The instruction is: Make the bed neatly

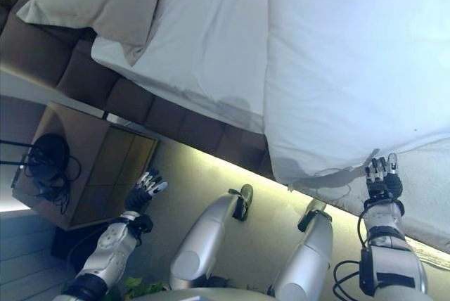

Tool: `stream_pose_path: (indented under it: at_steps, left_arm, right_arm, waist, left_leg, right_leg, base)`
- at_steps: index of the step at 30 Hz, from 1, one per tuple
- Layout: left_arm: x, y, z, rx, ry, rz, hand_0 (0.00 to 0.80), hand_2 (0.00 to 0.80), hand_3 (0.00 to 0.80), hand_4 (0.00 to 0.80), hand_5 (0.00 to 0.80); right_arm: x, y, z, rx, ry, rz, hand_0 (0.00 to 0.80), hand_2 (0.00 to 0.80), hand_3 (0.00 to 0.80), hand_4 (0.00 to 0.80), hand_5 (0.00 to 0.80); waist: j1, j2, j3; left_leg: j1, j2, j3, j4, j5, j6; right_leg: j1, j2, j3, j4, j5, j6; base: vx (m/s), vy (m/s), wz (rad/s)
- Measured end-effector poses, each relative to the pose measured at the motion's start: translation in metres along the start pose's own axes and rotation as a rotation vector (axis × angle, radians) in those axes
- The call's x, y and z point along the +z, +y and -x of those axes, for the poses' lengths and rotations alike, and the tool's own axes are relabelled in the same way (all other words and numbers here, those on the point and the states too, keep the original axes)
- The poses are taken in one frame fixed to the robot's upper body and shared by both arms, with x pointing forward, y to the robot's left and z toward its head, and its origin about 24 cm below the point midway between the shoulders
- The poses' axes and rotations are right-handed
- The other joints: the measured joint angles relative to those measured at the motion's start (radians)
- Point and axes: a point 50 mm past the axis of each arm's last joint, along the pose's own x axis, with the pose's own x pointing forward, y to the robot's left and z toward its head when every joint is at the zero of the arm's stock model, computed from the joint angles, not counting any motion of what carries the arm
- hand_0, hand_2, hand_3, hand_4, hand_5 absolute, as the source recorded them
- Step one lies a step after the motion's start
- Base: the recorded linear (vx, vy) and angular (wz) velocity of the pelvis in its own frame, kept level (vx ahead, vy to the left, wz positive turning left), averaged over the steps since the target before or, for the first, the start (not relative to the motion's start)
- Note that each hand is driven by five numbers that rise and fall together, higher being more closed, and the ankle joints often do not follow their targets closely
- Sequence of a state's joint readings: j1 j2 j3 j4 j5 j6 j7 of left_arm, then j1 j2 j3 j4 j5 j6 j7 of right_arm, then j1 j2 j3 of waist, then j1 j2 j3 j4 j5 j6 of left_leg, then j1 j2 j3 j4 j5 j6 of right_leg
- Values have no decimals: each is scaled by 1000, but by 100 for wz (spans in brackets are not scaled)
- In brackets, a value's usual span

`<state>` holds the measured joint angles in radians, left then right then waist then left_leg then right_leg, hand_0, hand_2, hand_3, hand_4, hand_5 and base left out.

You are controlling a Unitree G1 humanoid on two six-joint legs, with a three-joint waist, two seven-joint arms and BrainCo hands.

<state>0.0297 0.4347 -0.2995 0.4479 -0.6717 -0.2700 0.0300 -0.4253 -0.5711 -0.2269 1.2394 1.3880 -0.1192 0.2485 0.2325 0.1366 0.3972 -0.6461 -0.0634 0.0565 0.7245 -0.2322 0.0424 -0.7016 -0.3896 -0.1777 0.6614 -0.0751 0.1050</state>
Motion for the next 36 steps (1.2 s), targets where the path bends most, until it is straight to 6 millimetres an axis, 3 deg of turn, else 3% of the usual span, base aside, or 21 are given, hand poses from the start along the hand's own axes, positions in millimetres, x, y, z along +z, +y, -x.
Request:
stream_pose_path:
  at_steps: [7,13,19,36]
  left_arm:
    - [-2,-2,1,2,0,20,0,0,0,0,0]
    - [-3,-2,2,14,-6,22,0,0,0,0,0]
    - [1,-3,2,14,-40,33,0,0,0,0,0]
    - [-5,-3,12,10,-41,59,0,0,0,0,0]
  right_arm:
    - [-20,-13,8,-4,63,1,0,0,0,0,0]
    - [-7,-5,3,15,30,9,0,0,0,0,0]
    - [34,27,-12,70,-51,22,0,0,0,0,0]
    - [53,34,-15,53,-18,82,0,0,0,0,0]
  waist:
    - [1,9,7]
    - [2,15,12]
    - [6,40,37]
    - [13,46,59]
  left_leg:
    - [1,6,12,2,-5,-1]
    - [1,3,14,4,-5,1]
    - [-55,3,13,27,-1,2]
    - [-50,-9,6,37,3,10]
  right_leg:
    - [-5,3,4,-2,2,0]
    - [-6,2,8,-4,4,4]
    - [-54,0,11,10,12,4]
    - [-44,-17,6,32,10,1]
  base:
    - [71,11,-5]
    - [15,22,0]
    - [-6,-9,2]
    - [42,29,3]
